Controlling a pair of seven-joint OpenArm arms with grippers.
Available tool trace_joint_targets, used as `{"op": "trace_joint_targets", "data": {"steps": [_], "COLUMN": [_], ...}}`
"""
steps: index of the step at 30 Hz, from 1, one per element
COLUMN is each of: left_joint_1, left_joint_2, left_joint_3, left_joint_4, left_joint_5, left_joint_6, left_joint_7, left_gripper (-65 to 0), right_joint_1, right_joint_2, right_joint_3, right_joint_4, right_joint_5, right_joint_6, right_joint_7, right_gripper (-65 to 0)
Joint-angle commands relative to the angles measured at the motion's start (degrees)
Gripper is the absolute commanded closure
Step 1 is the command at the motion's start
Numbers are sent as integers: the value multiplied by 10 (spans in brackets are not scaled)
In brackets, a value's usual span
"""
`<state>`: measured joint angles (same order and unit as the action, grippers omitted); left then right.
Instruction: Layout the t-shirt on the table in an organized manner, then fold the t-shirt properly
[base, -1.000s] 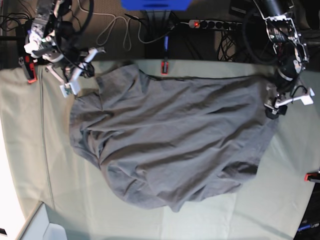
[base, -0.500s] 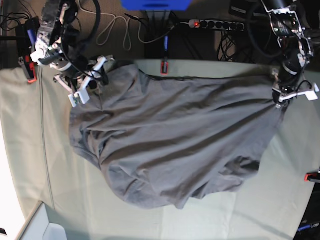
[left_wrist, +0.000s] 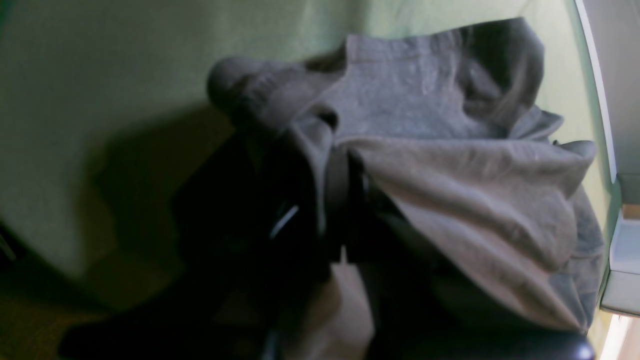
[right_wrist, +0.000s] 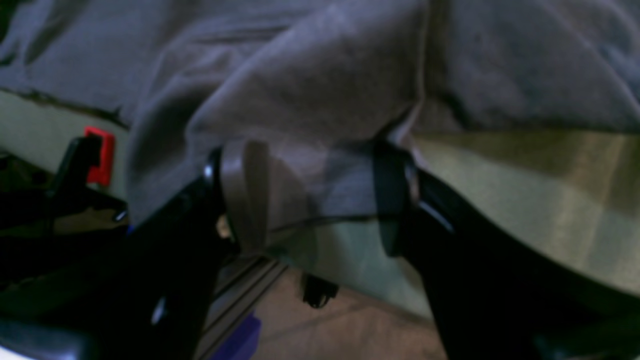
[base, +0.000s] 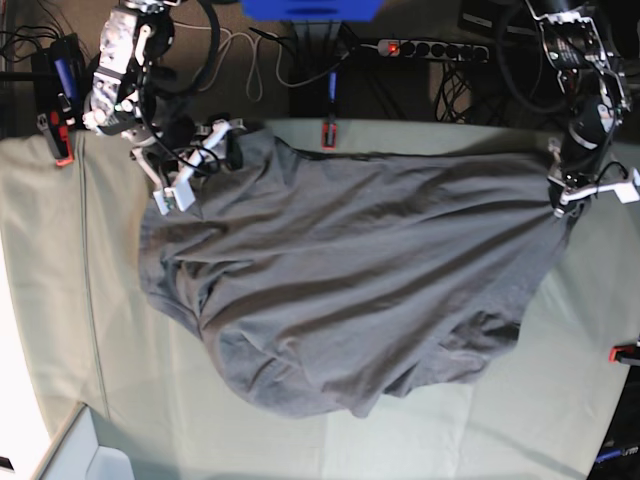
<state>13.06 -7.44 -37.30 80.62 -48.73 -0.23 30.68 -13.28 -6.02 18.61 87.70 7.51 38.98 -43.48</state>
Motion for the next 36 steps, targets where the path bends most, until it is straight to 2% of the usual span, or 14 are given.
{"op": "trace_joint_targets", "data": {"steps": [1,5,11,15,21,23,26,29,32,34,36], "left_joint_1": [1,-1,-26,-66,-131,-152,-185,-217,-253,-271,-279], "left_joint_2": [-12,-19,-19,-19,-35,-34,-33,-35,-36,-38,-39], "left_joint_3": [-4,-2,0,2,66,84,118,149,183,208,230], "left_joint_4": [10,10,29,31,28,26,-5,-38,-83,-108,-120], "left_joint_5": [-5,-8,-4,-3,51,70,97,116,134,148,160], "left_joint_6": [-5,-5,-5,-4,-3,-3,-3,-3,-3,-3,-3], "left_joint_7": [-9,-9,-9,-8,-11,-12,-14,-14,-9,-13,-14], "left_gripper": [-1,-1,-1,-4,-5,-5,-5,-5,-14,-54,-133], "right_joint_1": [0,-11,-27,-5,20,17,16,15,15,15,8], "right_joint_2": [0,-1,5,7,2,-19,-25,-22,-22,-22,-22], "right_joint_3": [-2,-1,35,48,55,51,46,31,32,33,31], "right_joint_4": [15,46,161,210,209,192,156,105,76,75,75], "right_joint_5": [4,4,4,4,4,4,3,3,3,3,3], "right_joint_6": [10,10,10,10,10,10,10,10,10,10,10], "right_joint_7": [3,0,4,4,-1,-1,-1,-1,-1,-1,-1], "right_gripper": [-285,0,0,0,0,0,0,-62,-167,-225,-269]}}
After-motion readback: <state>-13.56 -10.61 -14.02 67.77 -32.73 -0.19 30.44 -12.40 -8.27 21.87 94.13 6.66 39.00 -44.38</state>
